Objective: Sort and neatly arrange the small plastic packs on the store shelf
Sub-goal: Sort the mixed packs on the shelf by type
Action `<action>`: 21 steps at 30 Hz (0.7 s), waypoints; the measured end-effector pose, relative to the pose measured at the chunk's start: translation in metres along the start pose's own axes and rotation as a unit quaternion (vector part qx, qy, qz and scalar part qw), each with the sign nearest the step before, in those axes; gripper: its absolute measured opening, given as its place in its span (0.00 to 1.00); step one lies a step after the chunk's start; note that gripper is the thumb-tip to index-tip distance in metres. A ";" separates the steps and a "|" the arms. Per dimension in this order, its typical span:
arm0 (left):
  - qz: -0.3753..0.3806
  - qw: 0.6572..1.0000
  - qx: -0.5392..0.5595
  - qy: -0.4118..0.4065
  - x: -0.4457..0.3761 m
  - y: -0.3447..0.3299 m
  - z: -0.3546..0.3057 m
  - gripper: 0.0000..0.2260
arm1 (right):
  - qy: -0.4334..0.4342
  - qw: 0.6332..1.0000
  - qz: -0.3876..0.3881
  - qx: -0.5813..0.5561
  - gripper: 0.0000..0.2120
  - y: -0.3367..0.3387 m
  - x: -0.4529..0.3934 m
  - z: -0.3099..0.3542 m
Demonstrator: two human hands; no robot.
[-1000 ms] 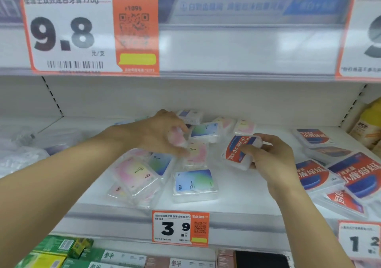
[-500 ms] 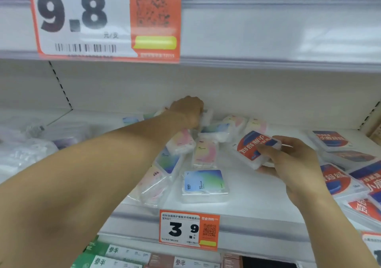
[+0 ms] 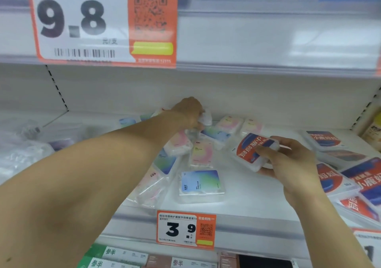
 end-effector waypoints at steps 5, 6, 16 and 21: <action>0.032 0.994 0.105 0.019 -0.009 -0.008 0.017 0.32 | -0.001 1.000 0.003 -0.010 0.19 0.002 -0.002 -0.001; 0.026 0.993 0.111 0.023 -0.011 -0.007 0.019 0.34 | -0.003 1.000 0.003 -0.008 0.19 0.002 -0.003 -0.001; -0.107 0.955 0.278 0.013 0.013 0.039 0.004 0.16 | 0.001 1.000 -0.009 -0.026 0.20 0.006 -0.002 0.006; -0.151 0.910 0.387 0.018 0.074 0.064 -0.022 0.19 | 0.005 0.998 -0.025 -0.059 0.13 0.016 0.007 0.017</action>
Point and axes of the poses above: each hand's wrist, its own x-axis away from the middle knuckle, its own y-axis out of the back of the hand, z = x × y, the point moved 9 cm from there along -x, towards the middle knuckle, and after that the axes turned 1 degree about -z, right-handed, at the moved point
